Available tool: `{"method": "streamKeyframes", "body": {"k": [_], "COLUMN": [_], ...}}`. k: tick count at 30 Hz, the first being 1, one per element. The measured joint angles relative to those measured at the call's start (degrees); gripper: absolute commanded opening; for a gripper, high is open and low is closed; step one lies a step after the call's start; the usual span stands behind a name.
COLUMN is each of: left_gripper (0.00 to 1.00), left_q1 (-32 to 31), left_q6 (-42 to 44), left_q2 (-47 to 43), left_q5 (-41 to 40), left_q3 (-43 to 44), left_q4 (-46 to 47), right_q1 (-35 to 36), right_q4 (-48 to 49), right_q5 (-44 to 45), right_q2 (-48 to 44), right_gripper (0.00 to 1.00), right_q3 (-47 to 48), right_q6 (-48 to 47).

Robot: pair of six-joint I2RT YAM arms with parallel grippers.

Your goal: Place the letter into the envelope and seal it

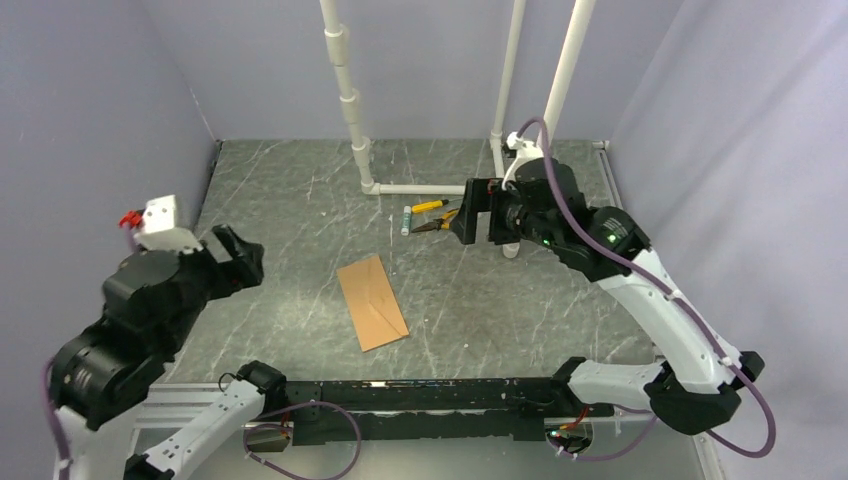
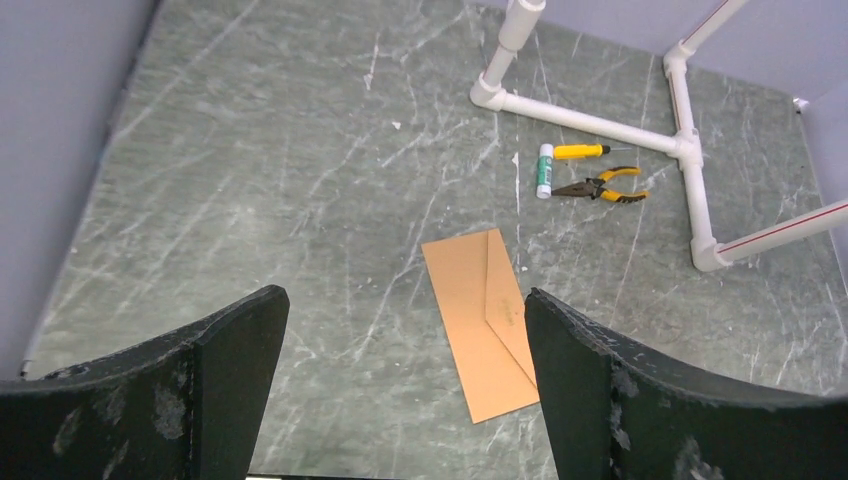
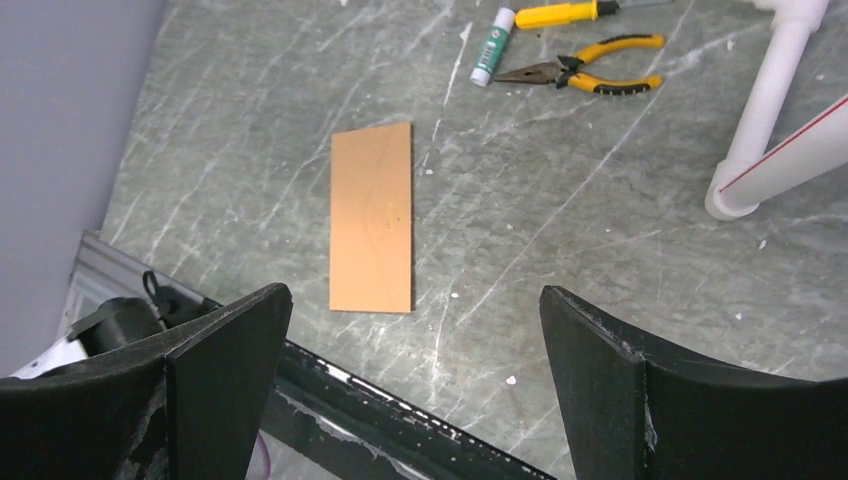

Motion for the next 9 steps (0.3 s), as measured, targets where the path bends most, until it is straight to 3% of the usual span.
{"method": "streamKeyframes", "body": {"k": [9], "left_gripper": [0.93], "left_q1": [0.0], "left_q6": [2.25], "left_q2": [-1.81], "left_q5": [-1.27], "left_q3": [7.1], "left_q4": [-6.43], "right_q1": [1.36], "right_q4": [-7.52], "right_q5": [0.26], "right_q2": [-4.22], "right_gripper": [1.0], "right_q3": [5.97], "right_q6": [-1.25]}}
